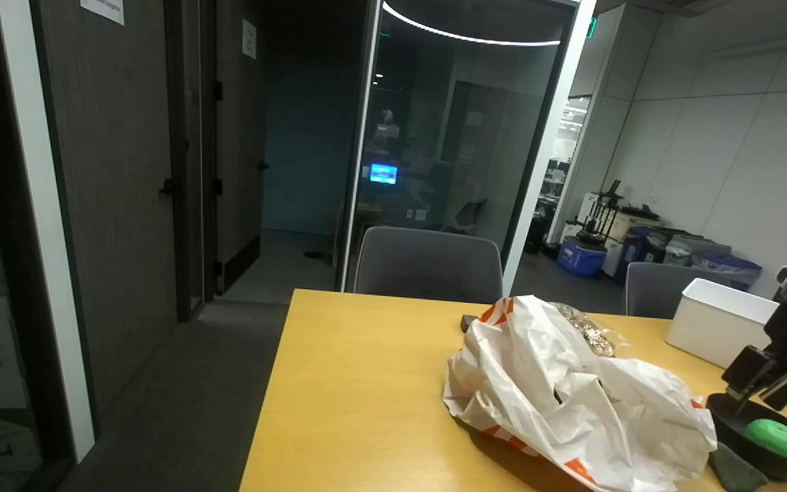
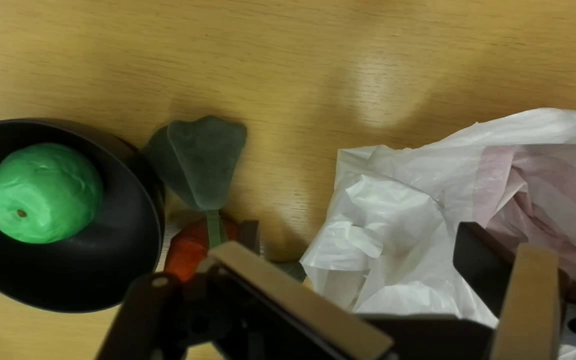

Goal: Remove the contents in the plastic bag

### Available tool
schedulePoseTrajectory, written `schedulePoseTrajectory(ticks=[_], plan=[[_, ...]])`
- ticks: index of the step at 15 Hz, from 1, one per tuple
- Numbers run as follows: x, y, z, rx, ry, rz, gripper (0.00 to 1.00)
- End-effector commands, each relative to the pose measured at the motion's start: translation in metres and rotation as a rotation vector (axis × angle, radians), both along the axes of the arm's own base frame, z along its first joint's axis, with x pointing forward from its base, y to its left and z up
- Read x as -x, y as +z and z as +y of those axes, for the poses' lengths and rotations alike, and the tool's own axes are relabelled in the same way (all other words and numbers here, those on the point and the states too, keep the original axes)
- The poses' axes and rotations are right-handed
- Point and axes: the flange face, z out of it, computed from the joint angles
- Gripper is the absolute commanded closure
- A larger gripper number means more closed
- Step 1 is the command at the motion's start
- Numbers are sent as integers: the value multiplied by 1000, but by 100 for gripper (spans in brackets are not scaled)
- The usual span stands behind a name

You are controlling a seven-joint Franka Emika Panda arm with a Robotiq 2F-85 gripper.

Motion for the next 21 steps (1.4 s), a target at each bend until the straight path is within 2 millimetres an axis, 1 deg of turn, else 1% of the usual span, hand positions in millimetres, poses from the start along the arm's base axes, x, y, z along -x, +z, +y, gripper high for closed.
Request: schedulePoseTrajectory(ticks=[1,3,5,6,7,9,10,11,13,16,18,20,21], plan=[[-5,-5,10,-33,29,30,0],[-9,-10,29,-94,97,45,0],[-16,-13,53,-133,179,62,0],[-21,-16,63,-137,216,62,0],[-33,-23,70,-129,235,62,0],[-53,-33,78,-149,263,88,0],[-59,-36,83,-182,271,98,0],[-67,-41,85,-215,285,101,0],[-85,-53,84,-264,251,122,0],[-91,-49,89,-298,193,109,0],[-87,-37,93,-159,159,12,0],[-82,-26,97,-61,147,-5,0],[-78,-21,100,-33,152,16,0]])
